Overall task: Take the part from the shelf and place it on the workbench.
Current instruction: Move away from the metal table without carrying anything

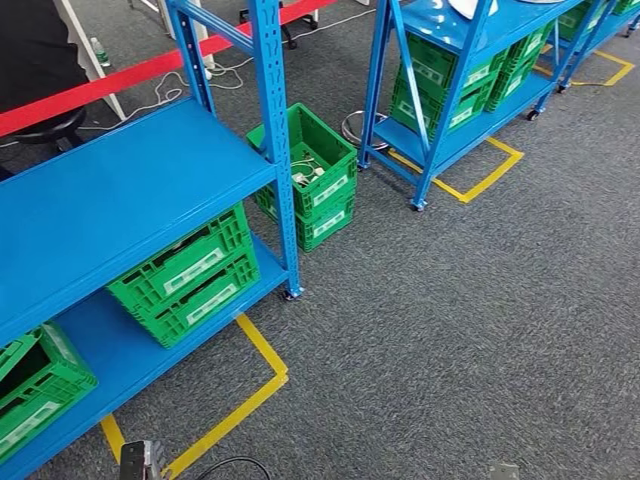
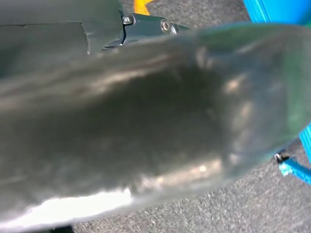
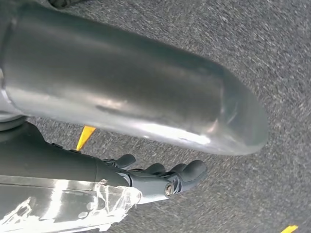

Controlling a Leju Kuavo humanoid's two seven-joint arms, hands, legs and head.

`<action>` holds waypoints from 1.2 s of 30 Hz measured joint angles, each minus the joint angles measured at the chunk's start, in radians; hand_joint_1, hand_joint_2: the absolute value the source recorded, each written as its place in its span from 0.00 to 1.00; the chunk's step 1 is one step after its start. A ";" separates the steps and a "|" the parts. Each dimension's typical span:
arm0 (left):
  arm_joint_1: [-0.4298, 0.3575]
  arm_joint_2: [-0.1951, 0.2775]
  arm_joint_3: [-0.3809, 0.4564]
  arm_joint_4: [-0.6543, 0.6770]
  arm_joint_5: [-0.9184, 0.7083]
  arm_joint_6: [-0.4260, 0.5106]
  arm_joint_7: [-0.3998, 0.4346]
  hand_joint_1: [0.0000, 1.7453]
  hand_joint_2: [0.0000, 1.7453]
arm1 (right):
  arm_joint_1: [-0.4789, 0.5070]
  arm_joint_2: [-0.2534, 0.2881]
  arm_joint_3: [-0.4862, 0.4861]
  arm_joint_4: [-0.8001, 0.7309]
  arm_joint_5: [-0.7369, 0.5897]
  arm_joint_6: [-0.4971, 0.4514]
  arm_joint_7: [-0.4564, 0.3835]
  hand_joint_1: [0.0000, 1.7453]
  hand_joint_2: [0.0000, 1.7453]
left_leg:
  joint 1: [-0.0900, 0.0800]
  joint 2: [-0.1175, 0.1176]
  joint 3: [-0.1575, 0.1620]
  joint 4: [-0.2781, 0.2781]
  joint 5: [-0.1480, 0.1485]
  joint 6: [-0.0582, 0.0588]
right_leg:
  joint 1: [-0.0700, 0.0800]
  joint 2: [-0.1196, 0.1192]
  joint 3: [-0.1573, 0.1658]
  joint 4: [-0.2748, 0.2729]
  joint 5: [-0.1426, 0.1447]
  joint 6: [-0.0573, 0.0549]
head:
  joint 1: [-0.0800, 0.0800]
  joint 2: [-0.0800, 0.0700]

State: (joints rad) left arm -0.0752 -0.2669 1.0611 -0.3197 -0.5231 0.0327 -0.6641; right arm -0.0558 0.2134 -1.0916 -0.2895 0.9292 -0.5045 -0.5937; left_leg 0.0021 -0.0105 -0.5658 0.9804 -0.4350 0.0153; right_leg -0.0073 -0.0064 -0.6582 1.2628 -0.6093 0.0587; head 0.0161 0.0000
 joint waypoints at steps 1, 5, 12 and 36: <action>0.005 0.004 0.000 0.000 0.002 -0.006 0.000 0.00 0.00 | 0.001 0.004 0.000 0.000 0.000 -0.005 -0.001 0.00 0.00 | 0.000 -0.009 0.000 0.000 0.000 0.000 | 0.000 0.002 -0.022 0.040 -0.007 0.000 | 0.000 0.000; 0.013 0.013 0.000 -0.001 0.004 -0.011 0.000 0.00 0.00 | 0.000 0.017 0.000 0.001 -0.007 -0.007 -0.007 0.00 0.00 | 0.003 -0.053 0.004 0.005 -0.003 -0.009 | -0.011 0.039 0.058 -0.146 0.108 0.004 | 0.001 0.000; 0.015 0.020 0.000 -0.002 0.007 -0.003 0.000 0.00 0.00 | -0.002 0.026 -0.001 0.001 -0.009 -0.006 -0.010 0.00 0.00 | 0.006 -0.053 -0.030 0.046 -0.023 -0.051 | -0.012 0.045 0.105 -0.241 0.132 -0.037 | -0.004 0.000; 0.006 0.024 -0.018 -0.003 0.011 0.009 0.000 0.00 0.00 | -0.006 0.029 -0.001 0.000 -0.003 -0.007 -0.009 0.00 0.00 | 0.001 -0.049 0.002 0.003 0.003 -0.011 | -0.010 0.042 0.073 -0.171 0.114 0.003 | -0.001 0.000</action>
State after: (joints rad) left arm -0.0693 -0.2427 1.0430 -0.3223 -0.5124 0.0419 -0.6641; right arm -0.0614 0.2421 -1.0924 -0.2891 0.9263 -0.5112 -0.6025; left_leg 0.0030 -0.0600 -0.5635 0.9836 -0.4318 0.0043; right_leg -0.0174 0.0353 -0.5855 1.0914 -0.4949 0.0618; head 0.0150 0.0000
